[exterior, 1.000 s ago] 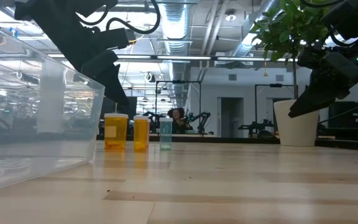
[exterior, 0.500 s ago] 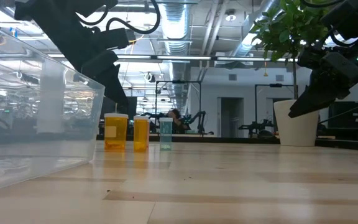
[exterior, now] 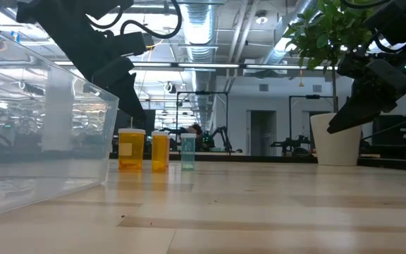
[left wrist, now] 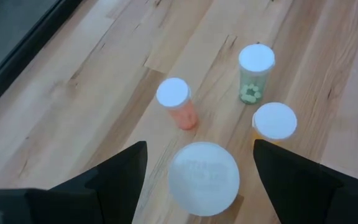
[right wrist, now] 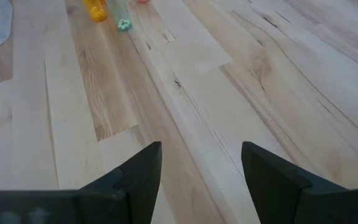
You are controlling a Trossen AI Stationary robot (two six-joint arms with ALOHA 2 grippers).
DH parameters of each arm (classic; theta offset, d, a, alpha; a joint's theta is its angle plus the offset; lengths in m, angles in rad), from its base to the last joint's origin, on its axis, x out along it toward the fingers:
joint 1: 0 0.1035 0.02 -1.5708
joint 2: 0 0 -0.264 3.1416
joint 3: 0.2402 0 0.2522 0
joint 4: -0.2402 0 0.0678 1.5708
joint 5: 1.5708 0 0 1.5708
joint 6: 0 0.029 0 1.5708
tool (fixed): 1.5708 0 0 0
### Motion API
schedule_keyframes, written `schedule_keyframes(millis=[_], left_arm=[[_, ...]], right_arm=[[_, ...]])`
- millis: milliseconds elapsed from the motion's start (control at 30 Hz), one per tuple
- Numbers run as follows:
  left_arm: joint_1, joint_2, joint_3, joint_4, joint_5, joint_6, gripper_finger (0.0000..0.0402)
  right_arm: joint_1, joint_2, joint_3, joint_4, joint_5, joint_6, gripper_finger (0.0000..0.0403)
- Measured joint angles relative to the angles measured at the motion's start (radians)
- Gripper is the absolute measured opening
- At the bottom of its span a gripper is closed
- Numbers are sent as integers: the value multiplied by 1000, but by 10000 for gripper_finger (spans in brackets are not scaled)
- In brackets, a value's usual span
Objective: Pick and place medicine bottles into bin by pill shape (circle, oval)
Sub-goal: Put the large orange pill bottle into the left transparent bin
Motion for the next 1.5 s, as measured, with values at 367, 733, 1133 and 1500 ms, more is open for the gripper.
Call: schedule_keyframes(millis=[367, 733, 1133, 1500], left_arm=[[1, 0, 0, 0, 17, 27, 289], [9, 0, 0, 0, 15, 18, 289], [9, 0, 0, 0, 4, 18, 289], [9, 0, 0, -6, 4, 18, 289]], right_arm=[[0, 0, 0, -5, 0, -2, 234], [0, 0, 0, -5, 0, -1, 234], [0, 0, 0, -5, 0, 1, 234], [0, 0, 0, -4, 0, 0, 234]])
